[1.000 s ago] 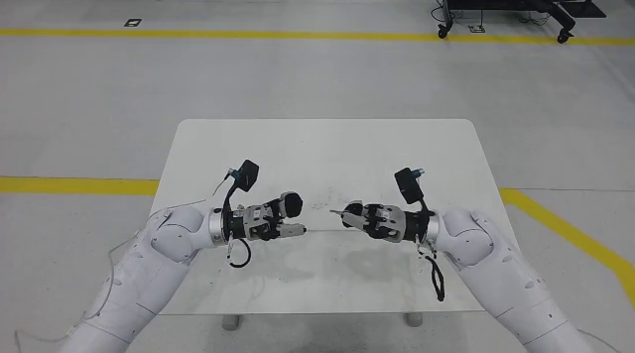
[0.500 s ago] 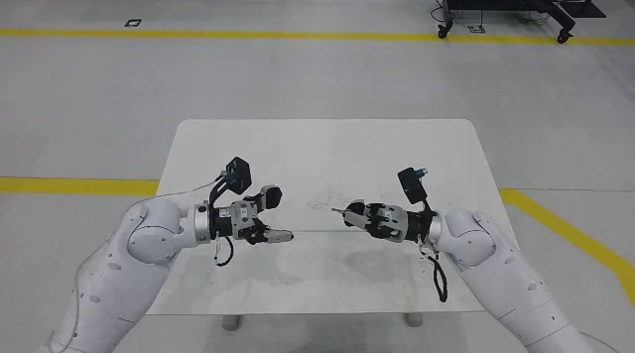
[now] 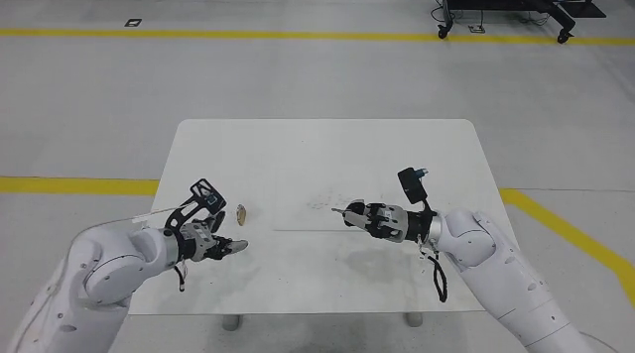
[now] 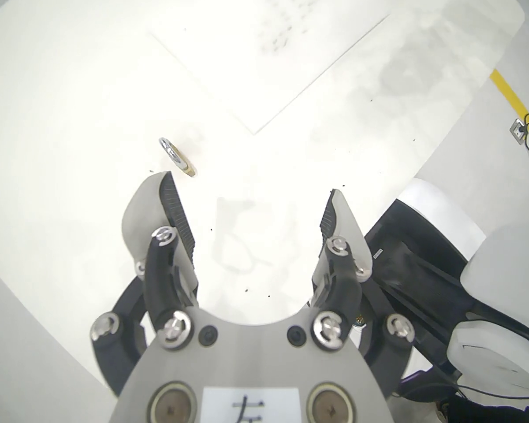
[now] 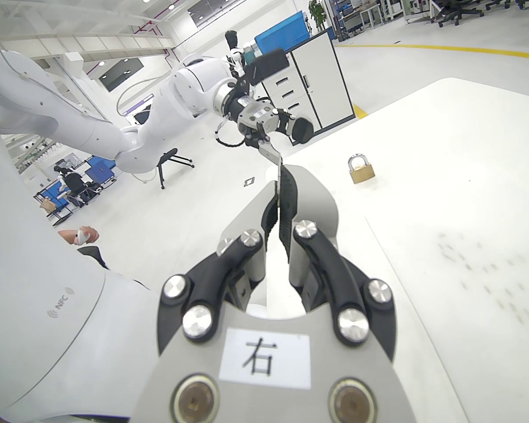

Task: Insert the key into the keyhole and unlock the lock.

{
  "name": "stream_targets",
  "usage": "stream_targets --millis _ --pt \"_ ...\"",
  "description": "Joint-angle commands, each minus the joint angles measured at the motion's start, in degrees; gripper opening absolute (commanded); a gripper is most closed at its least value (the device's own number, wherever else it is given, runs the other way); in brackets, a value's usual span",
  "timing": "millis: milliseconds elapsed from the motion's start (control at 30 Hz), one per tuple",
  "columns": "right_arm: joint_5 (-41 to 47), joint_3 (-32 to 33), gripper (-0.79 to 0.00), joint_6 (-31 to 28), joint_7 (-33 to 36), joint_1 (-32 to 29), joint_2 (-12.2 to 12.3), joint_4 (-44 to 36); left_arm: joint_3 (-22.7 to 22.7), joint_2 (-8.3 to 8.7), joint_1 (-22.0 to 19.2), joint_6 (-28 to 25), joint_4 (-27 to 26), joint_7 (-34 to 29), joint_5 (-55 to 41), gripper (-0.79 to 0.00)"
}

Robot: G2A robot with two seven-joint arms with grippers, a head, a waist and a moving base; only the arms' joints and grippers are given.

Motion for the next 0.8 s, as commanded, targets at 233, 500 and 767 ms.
stream_targets --millis 233,500,767 --pt "0.0 0.0 -0.785 0.0 0.0 0.0 0.0 0.0 9.9 -1.55 -9.9 5.2 12.6 3.8 5.8 -0.394" --pt "0.0 0.0 -0.785 0.0 0.0 0.0 0.0 0.0 11.9 -2.23 -11.8 11.6 13.6 5.8 7.6 -0.406" --pt "0.0 0.0 -0.785 0.0 0.0 0.0 0.0 0.0 14.2 -2.75 -14.0 12.0 15.9 4.9 7.8 -0.443"
